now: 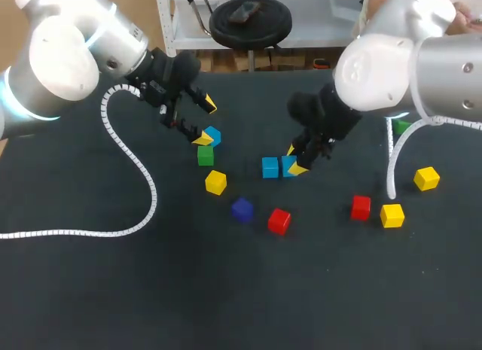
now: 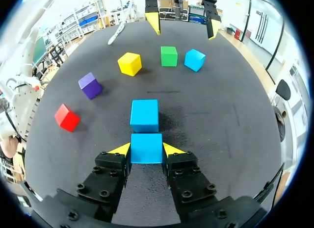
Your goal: Place the blue cubes, place green cubes on the blue cubes, place the yellow cubes on the green cubes, then place the red cubes on the yellow cubes, and place purple cube on the red cubes.
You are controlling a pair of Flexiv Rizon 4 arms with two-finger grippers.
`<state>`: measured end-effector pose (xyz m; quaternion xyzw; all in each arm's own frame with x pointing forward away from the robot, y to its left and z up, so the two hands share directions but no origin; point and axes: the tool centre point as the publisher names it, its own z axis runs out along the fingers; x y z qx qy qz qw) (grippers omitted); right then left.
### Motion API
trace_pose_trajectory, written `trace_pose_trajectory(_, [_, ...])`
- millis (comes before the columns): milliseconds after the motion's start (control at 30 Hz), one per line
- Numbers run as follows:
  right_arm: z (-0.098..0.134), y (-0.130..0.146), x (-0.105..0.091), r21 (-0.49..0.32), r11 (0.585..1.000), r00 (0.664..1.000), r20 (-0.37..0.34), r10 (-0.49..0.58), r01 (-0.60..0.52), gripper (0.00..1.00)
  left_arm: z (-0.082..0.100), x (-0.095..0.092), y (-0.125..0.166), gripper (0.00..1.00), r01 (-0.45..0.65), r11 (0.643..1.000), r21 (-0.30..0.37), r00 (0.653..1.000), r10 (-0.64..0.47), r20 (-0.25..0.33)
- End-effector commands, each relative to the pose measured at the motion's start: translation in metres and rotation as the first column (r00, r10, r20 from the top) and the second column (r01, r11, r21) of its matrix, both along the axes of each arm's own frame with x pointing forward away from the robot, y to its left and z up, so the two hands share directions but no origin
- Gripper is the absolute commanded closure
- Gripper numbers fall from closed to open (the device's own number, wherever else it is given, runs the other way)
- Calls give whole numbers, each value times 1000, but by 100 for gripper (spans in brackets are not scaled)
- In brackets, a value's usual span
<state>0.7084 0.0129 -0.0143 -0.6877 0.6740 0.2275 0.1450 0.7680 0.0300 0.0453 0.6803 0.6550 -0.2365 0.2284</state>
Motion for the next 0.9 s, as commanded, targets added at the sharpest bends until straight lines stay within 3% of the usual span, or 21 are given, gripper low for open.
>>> trace_pose_trajectory(33, [-5, 0, 3, 2, 1000, 1000, -4, 5, -5, 100, 0, 1, 0, 0, 2, 1000, 0, 1000, -2, -1])
trace_pose_trajectory(467, [-4, 2, 8, 3, 1000, 1000, 8, 13, -13, 100, 0, 1, 0, 0, 2, 1000, 0, 1000, -2, -1])
trace_pose_trajectory(900, [-2, 0, 0, 1, 1000, 1000, 3, 11, -11, 100, 0, 1, 0, 0, 2, 1000, 0, 1000, -2, -1])
